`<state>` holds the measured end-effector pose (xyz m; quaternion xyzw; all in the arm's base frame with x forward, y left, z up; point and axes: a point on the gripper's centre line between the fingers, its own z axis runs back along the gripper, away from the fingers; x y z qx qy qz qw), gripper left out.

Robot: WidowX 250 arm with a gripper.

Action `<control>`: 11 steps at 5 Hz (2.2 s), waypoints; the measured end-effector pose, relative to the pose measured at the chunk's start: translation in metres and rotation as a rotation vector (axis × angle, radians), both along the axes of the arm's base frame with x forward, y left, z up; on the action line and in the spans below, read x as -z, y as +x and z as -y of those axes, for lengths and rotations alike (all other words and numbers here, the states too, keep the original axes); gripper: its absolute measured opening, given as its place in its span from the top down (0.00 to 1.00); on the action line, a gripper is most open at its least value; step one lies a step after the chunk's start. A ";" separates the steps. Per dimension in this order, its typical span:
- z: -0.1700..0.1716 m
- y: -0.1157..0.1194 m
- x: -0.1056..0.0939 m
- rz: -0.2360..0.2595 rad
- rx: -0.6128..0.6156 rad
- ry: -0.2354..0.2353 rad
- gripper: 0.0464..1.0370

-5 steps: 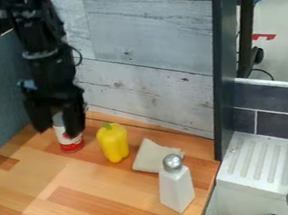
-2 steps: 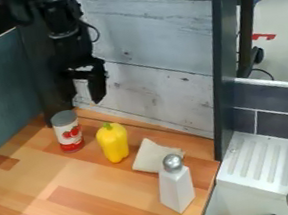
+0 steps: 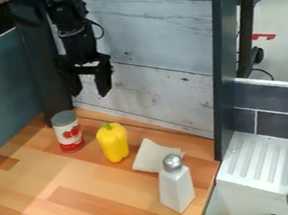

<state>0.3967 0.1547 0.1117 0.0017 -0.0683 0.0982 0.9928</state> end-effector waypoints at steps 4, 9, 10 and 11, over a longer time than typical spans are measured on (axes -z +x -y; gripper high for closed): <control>-0.024 0.021 0.036 -0.062 0.100 0.079 0.04; -0.037 -0.018 0.089 -0.168 0.135 0.017 0.04; -0.036 -0.044 0.086 -0.209 0.116 0.026 0.04; -0.048 -0.085 0.084 -0.263 0.047 0.027 0.04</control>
